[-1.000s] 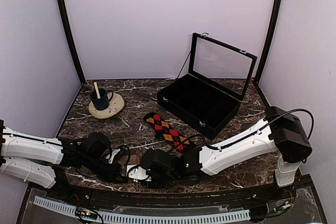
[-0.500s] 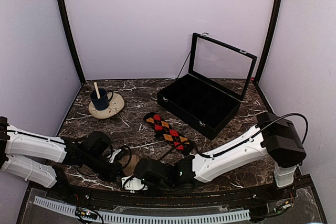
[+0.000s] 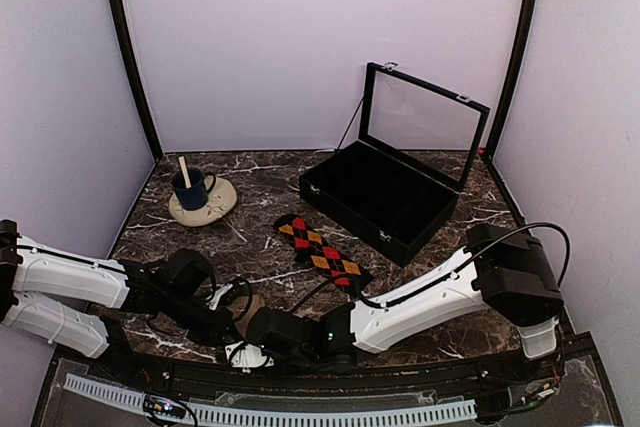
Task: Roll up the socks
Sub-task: Roll the sock at the corner of the board.
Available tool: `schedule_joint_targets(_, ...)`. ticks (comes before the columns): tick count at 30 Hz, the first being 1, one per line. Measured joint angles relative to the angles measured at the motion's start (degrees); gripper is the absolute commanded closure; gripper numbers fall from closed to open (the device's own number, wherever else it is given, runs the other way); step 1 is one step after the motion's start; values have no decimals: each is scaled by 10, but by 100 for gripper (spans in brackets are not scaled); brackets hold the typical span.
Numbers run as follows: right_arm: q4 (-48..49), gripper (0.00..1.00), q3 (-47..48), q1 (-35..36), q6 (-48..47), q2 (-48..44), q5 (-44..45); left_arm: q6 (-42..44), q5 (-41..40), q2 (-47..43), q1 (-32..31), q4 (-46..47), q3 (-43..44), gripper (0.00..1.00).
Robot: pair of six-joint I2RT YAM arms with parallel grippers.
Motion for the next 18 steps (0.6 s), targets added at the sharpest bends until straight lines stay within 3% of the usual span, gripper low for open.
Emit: schedule_joint_targets(18, 3, 66, 13, -20, 0, 21, -9, 14, 11, 0, 16, -6, 0, 100)
